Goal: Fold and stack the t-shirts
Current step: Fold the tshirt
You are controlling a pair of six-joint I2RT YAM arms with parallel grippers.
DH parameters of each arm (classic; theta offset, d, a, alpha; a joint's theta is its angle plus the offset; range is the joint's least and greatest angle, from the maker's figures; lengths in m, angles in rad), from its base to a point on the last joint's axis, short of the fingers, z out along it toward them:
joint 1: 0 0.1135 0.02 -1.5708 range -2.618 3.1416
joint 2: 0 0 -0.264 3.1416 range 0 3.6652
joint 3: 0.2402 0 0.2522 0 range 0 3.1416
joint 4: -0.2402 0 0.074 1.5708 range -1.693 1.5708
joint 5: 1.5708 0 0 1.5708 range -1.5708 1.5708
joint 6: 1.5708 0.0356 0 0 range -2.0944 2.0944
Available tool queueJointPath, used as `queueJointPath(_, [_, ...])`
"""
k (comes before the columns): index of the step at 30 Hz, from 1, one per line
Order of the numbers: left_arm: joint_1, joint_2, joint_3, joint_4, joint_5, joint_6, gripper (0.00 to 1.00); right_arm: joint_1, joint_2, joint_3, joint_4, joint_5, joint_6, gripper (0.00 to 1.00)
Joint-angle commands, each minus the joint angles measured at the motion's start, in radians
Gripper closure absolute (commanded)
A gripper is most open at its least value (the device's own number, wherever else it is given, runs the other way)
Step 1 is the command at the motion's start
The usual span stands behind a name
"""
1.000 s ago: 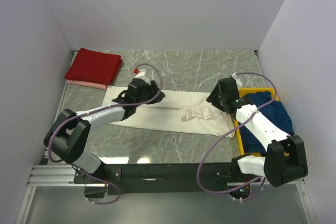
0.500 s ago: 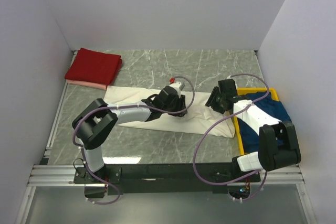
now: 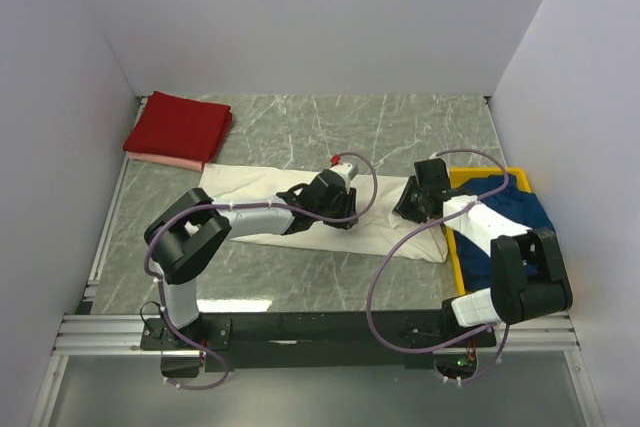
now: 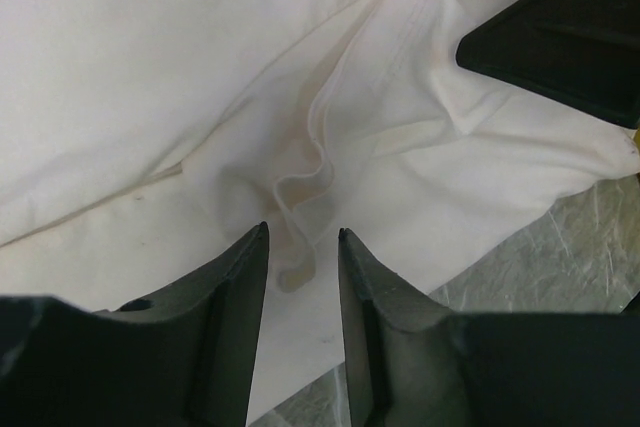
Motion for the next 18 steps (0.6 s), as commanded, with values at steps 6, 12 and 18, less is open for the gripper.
queueJointPath(6, [-0.009, -0.003, 0.032, -0.034, -0.009, 0.029, 0.83, -0.003, -0.059, -0.02, -0.002, -0.003, -0.012, 0.89])
queueJointPath(12, [-0.008, -0.039, 0.024, -0.062, -0.04, 0.039, 0.99, -0.006, -0.135, -0.049, -0.046, 0.021, -0.009, 1.0])
queueJointPath(18, [-0.008, -0.068, 0.027, -0.08, -0.061, 0.057, 0.99, -0.006, -0.223, -0.1, -0.074, 0.035, 0.008, 1.0])
